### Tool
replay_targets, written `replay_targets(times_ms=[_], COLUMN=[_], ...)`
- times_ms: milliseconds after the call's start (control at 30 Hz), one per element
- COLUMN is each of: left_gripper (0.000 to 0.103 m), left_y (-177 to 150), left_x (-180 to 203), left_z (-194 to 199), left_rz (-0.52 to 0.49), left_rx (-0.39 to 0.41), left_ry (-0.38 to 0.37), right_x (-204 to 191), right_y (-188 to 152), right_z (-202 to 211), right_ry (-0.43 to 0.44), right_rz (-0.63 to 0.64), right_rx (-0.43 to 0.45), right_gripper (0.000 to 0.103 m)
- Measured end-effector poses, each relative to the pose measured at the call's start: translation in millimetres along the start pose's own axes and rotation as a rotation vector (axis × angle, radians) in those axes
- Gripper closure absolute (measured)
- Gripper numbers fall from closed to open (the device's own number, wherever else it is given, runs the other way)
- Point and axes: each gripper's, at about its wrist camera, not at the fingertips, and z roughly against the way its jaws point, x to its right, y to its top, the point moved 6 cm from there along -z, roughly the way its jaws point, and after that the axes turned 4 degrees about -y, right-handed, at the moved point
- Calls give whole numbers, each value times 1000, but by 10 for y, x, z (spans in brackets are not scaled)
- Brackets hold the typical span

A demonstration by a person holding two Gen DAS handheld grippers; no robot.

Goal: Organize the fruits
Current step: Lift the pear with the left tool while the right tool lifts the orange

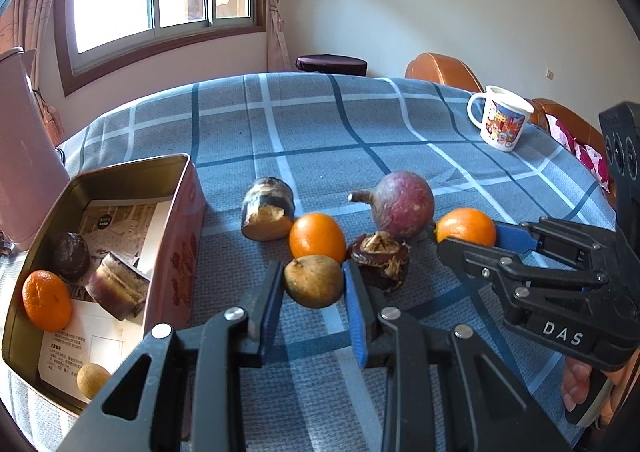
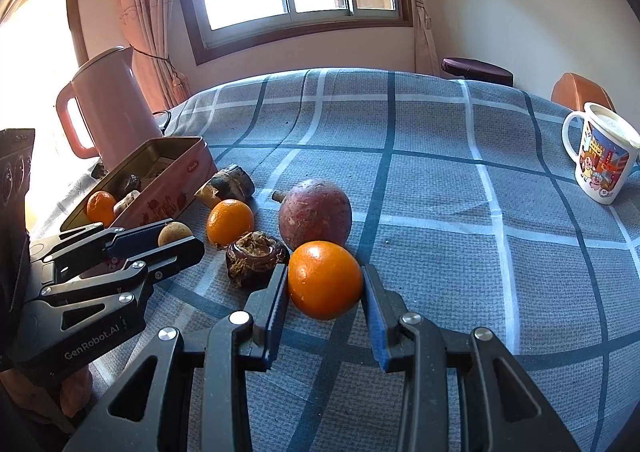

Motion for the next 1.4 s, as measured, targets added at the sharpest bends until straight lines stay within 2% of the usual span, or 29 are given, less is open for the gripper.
replay_targets(times_ms=[533, 1400], left_gripper=[72, 72], left_y=[25, 56], left_x=[3, -3], left_z=[109, 254], left_rz=[-15, -29], left_rx=[58, 132], left_ry=[43, 72], right_x=[-8, -24], right_y=[22, 49], right_z=[133, 311], right_ry=[13, 20], right_rz=[7, 22], right_rx=[63, 154], right_gripper=[65, 65])
